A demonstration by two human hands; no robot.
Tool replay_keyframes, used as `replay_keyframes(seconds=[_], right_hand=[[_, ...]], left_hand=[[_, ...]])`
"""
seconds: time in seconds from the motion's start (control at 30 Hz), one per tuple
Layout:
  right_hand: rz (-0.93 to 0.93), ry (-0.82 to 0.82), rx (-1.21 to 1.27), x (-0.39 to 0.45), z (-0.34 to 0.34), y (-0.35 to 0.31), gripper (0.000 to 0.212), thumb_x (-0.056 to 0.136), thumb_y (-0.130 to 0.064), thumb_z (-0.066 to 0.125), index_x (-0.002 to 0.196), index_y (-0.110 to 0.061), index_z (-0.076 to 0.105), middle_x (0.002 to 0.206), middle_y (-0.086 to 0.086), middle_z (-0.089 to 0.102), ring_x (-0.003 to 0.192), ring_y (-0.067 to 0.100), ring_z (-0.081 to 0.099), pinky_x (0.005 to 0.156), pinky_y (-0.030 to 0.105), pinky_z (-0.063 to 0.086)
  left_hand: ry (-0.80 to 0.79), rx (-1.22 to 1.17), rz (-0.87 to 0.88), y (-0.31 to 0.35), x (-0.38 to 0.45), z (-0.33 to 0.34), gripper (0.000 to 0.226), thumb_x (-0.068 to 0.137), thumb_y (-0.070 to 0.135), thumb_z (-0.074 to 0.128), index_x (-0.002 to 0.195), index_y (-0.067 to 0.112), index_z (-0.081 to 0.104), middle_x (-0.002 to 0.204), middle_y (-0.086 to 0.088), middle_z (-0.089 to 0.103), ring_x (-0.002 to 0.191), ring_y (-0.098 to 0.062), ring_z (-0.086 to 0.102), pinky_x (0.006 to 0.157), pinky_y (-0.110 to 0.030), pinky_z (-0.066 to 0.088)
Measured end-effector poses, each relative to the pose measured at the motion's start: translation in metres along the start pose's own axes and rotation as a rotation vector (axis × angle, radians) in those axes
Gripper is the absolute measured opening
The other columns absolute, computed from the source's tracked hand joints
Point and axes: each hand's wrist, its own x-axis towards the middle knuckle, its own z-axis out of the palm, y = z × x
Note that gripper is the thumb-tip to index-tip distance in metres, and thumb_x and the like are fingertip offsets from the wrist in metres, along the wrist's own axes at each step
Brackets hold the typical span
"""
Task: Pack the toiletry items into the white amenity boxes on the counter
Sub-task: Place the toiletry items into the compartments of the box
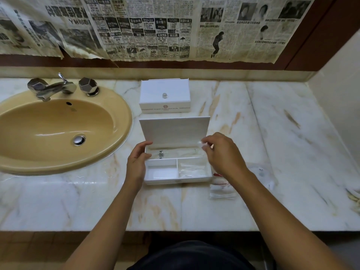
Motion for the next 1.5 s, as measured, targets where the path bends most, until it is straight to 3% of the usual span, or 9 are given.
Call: replay_keyframes(seconds=[0.43, 0.63, 0.8, 0.9, 1.0, 1.1, 1.2, 1.33, 1.5], right_hand=[[-0.098, -0.255, -0.264, -0.017, 0.055, -0.019, 0.026, 0.084, 0.002, 0.05, 0.101, -0.006, 0.068, 0.102, 0.008, 0.062, 0.092, 0.028, 0.061, 0.078, 0.035, 0.05], [-0.035, -0.266, -0.252, -0.016, 0.051, -0.021, 0.025, 0.089, -0.014, 0.051, 0.108, -0.007, 0.066, 0.108, 0.012, 0.065, 0.098, 0.032, 0.06, 0.082, 0.036, 0.05], [-0.051, -0.335, -0.216, -0.02, 0.051, -0.019, 0.025, 0.093, -0.017, 0.044, 0.084, -0.01, 0.066, 0.086, 0.009, 0.065, 0.084, 0.029, 0.057, 0.066, 0.032, 0.044], [-0.058, -0.346, -0.187, -0.02, 0.048, -0.017, 0.028, 0.086, -0.005, 0.044, 0.061, -0.016, 0.048, 0.064, 0.001, 0.047, 0.071, 0.027, 0.048, 0.053, 0.03, 0.033], [-0.092, -0.284, -0.112, -0.019, 0.041, -0.015, 0.022, 0.092, -0.011, 0.048, 0.094, -0.014, 0.069, 0.095, 0.004, 0.066, 0.092, 0.026, 0.059, 0.076, 0.034, 0.049], [-0.092, -0.214, -0.076, -0.016, 0.029, -0.012, 0.024, 0.096, -0.018, 0.05, 0.113, -0.018, 0.067, 0.113, -0.001, 0.064, 0.103, 0.018, 0.057, 0.085, 0.029, 0.045], [-0.068, -0.135, -0.055, -0.014, 0.017, -0.004, 0.022, 0.095, -0.018, 0.053, 0.111, -0.018, 0.068, 0.112, -0.003, 0.064, 0.099, 0.015, 0.057, 0.083, 0.024, 0.043], [0.039, -0.076, -0.058, -0.011, 0.005, 0.012, 0.022, 0.093, -0.013, 0.052, 0.107, -0.018, 0.068, 0.108, -0.001, 0.064, 0.091, 0.018, 0.06, 0.084, 0.033, 0.05], [0.139, -0.176, -0.157, -0.011, -0.003, 0.034, 0.02, 0.085, -0.005, 0.056, 0.093, -0.019, 0.067, 0.088, -0.002, 0.062, 0.068, 0.012, 0.056, 0.063, 0.024, 0.043]], left_hand=[[0.008, 0.014, 0.012, 0.001, 0.0, 0.001, 0.043, 0.089, -0.007, 0.046, 0.107, 0.026, 0.066, 0.111, 0.019, 0.063, 0.102, 0.014, 0.054, 0.076, -0.001, 0.04], [0.009, 0.0, 0.005, -0.001, 0.001, 0.0, 0.044, 0.088, -0.008, 0.047, 0.108, 0.025, 0.067, 0.113, 0.016, 0.064, 0.108, 0.009, 0.055, 0.085, -0.012, 0.042], [0.014, 0.002, 0.004, -0.001, 0.0, 0.0, 0.043, 0.088, -0.008, 0.047, 0.109, 0.024, 0.066, 0.11, 0.02, 0.064, 0.102, 0.015, 0.055, 0.081, -0.007, 0.041], [0.007, 0.004, 0.011, -0.001, 0.0, 0.0, 0.044, 0.087, -0.008, 0.047, 0.108, 0.024, 0.067, 0.111, 0.019, 0.063, 0.106, 0.013, 0.053, 0.082, -0.007, 0.04], [0.012, 0.016, 0.008, -0.001, 0.0, 0.0, 0.043, 0.087, -0.007, 0.047, 0.108, 0.025, 0.067, 0.112, 0.019, 0.063, 0.108, 0.012, 0.052, 0.083, -0.008, 0.04], [0.012, 0.018, 0.003, -0.002, 0.0, -0.001, 0.043, 0.088, -0.006, 0.047, 0.109, 0.025, 0.067, 0.111, 0.019, 0.063, 0.104, 0.015, 0.052, 0.083, -0.007, 0.039], [0.013, 0.016, 0.0, -0.002, 0.0, 0.0, 0.043, 0.088, -0.006, 0.047, 0.11, 0.025, 0.067, 0.112, 0.019, 0.063, 0.104, 0.017, 0.052, 0.084, -0.008, 0.039], [0.008, 0.018, 0.001, -0.001, 0.001, 0.0, 0.043, 0.088, -0.006, 0.047, 0.109, 0.026, 0.067, 0.114, 0.017, 0.063, 0.109, 0.011, 0.052, 0.088, -0.011, 0.04], [0.01, 0.016, -0.011, -0.003, 0.002, -0.002, 0.044, 0.087, -0.005, 0.048, 0.107, 0.029, 0.068, 0.117, 0.015, 0.064, 0.117, 0.002, 0.053, 0.096, -0.02, 0.041]])
